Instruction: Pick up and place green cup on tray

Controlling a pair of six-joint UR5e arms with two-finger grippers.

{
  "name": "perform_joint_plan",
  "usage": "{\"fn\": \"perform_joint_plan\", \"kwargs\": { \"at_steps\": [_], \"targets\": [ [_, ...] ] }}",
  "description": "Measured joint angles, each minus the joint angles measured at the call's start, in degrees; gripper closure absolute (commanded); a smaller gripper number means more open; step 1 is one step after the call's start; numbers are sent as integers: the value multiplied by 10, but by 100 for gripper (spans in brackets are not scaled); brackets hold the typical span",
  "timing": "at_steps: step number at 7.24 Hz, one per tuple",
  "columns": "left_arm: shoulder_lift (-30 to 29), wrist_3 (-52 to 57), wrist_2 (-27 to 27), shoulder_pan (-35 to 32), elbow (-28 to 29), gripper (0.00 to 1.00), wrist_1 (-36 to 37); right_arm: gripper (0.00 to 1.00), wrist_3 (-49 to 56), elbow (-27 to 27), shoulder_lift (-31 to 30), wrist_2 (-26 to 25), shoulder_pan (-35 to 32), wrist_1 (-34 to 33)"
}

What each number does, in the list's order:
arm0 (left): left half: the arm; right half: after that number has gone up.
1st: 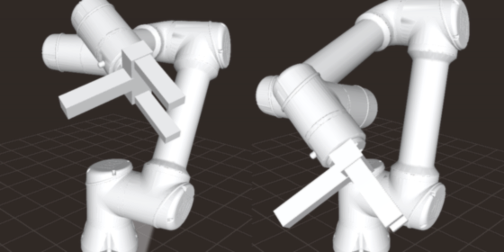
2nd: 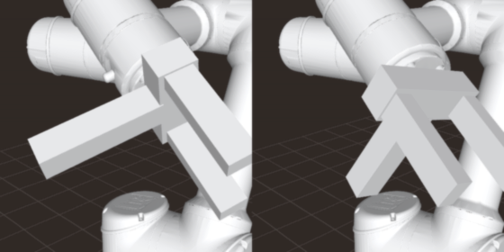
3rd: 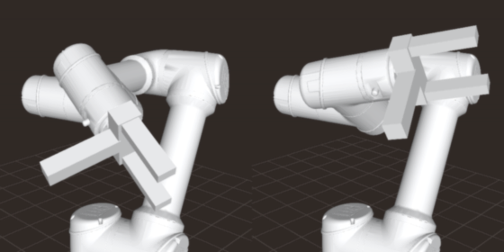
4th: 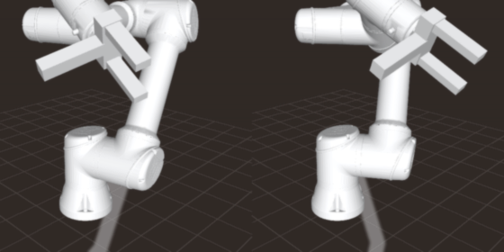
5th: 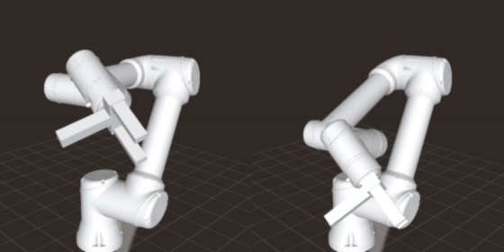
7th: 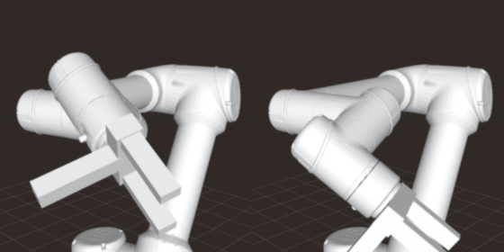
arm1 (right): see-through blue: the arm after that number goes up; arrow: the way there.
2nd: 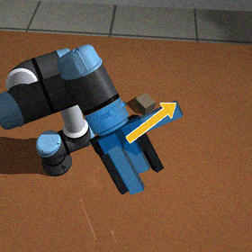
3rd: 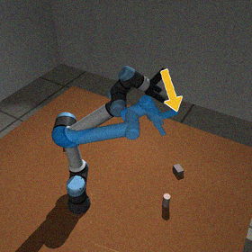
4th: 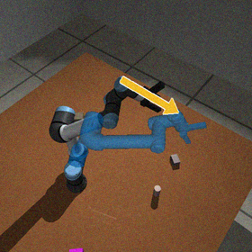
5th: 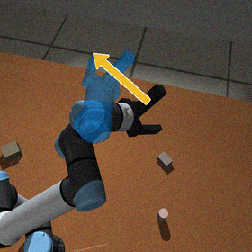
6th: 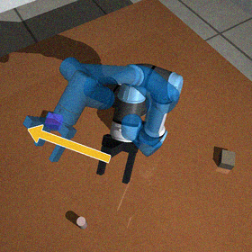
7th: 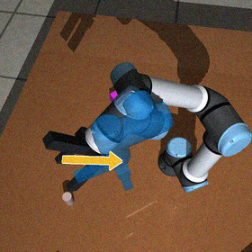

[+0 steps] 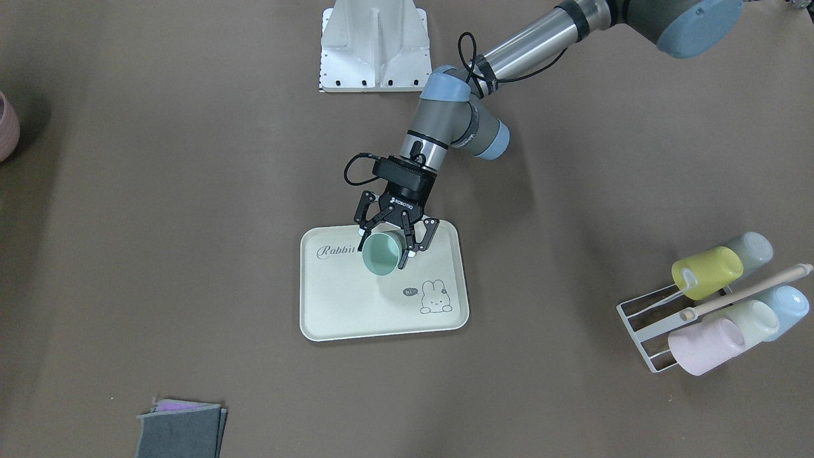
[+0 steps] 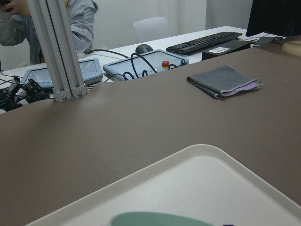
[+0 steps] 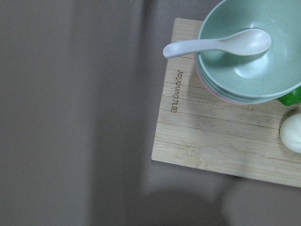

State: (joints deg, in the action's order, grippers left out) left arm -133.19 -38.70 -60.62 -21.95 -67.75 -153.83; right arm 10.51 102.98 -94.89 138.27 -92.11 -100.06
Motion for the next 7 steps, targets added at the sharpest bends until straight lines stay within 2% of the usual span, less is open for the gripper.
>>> {"fn": "perform_joint_plan", "kwargs": {
  "at_steps": [7],
  "targets": [
    [-15,-11,9,-3,3,18,2,0,3,5,1,-5,2,3]
  ]
}}
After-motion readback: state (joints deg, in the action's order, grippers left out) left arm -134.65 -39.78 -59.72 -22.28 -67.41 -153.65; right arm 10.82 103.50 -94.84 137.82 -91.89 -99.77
